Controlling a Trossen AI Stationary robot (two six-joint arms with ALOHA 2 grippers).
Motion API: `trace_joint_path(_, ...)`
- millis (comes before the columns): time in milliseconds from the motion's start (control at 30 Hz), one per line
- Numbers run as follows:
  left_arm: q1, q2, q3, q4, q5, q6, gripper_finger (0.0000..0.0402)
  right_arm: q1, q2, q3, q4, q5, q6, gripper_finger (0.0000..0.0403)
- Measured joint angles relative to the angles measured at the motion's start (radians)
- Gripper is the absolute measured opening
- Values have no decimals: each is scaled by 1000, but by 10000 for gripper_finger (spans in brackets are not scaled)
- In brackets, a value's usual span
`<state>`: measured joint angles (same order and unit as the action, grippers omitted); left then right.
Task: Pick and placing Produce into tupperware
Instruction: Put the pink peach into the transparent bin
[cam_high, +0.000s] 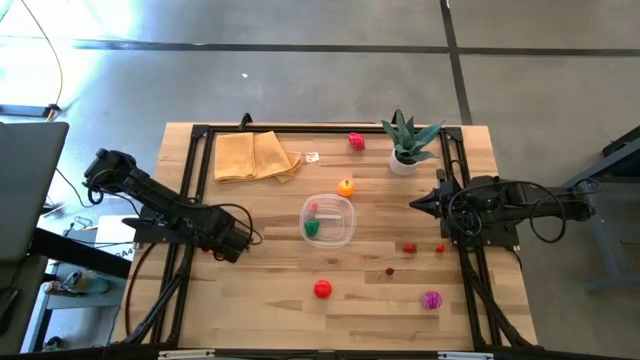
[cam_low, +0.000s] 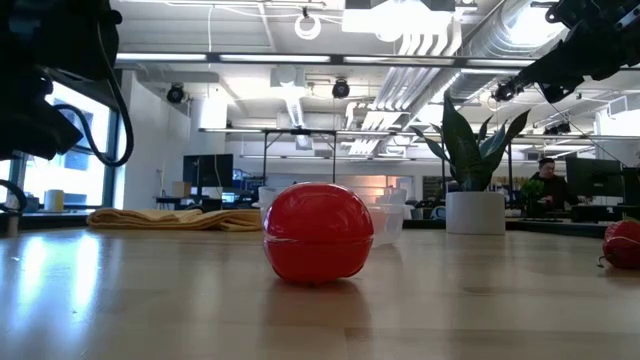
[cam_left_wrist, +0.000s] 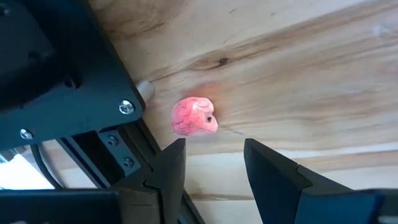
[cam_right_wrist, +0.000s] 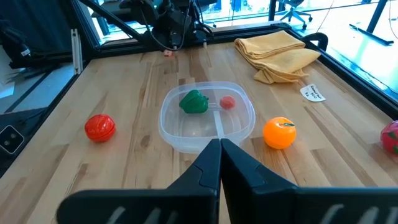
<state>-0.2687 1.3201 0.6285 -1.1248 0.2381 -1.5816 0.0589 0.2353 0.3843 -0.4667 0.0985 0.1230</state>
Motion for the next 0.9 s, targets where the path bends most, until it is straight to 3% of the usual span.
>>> trace_joint_path(900,0,153,-2,7,-1,-102,152,0,0,0,-4,0,0,0)
